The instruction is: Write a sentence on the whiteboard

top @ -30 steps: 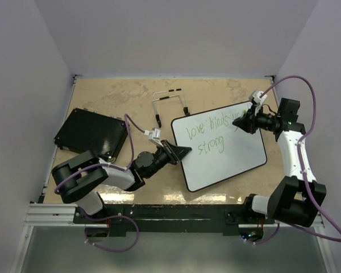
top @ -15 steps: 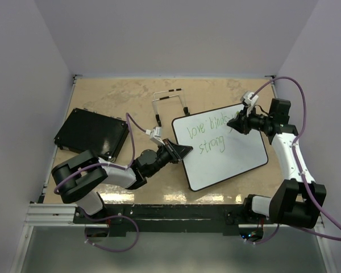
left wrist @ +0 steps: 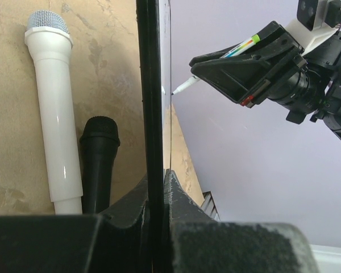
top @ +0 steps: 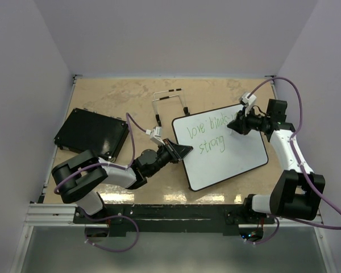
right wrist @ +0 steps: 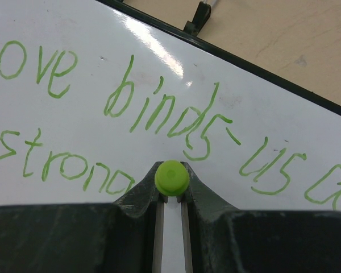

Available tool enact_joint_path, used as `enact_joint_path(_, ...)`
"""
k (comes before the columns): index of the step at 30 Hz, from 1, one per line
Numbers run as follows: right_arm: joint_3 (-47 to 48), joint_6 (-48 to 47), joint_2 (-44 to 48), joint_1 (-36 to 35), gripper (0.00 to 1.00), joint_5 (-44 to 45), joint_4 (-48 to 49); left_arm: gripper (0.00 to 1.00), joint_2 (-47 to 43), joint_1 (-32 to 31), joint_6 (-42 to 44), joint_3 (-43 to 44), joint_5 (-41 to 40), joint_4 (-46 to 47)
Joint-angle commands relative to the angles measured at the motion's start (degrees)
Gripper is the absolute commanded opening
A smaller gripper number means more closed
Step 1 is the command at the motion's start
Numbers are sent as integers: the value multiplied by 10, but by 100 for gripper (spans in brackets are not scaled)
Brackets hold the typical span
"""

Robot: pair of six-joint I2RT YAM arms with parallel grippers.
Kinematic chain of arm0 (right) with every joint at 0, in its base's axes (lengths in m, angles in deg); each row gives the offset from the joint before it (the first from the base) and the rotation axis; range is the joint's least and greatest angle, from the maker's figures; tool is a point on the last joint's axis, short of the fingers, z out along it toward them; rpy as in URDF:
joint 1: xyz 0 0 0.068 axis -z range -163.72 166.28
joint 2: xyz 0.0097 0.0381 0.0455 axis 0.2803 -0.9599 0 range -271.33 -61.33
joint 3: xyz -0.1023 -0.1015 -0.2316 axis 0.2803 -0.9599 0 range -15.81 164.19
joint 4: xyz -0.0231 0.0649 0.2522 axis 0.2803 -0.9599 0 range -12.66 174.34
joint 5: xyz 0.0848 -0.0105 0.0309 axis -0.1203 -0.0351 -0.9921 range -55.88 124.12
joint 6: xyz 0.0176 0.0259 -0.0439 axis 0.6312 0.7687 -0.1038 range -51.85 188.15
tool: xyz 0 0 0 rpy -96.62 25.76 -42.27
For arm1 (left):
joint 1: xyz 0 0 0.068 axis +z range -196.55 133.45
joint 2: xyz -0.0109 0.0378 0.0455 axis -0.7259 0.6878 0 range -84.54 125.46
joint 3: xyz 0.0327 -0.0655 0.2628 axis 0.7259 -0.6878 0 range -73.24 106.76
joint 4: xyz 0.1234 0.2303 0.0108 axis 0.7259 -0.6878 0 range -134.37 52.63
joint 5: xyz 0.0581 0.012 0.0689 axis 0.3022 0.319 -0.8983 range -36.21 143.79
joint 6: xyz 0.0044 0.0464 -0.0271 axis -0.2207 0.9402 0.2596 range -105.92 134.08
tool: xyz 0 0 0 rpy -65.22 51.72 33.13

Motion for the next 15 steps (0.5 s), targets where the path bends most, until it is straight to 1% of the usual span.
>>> enact_joint_path(1, 0, 20, 3, -11, 0, 11, 34, 0, 3, 1, 35, 22, -1, 30)
enact_joint_path(9, 0, 33, -5, -23, 0, 18, 51, 0, 5, 1, 36, 20, 3, 39)
enact_joint_path(15, 0, 37, -7, -29, 0, 6, 52, 0, 8, 1, 37, 19, 5, 45)
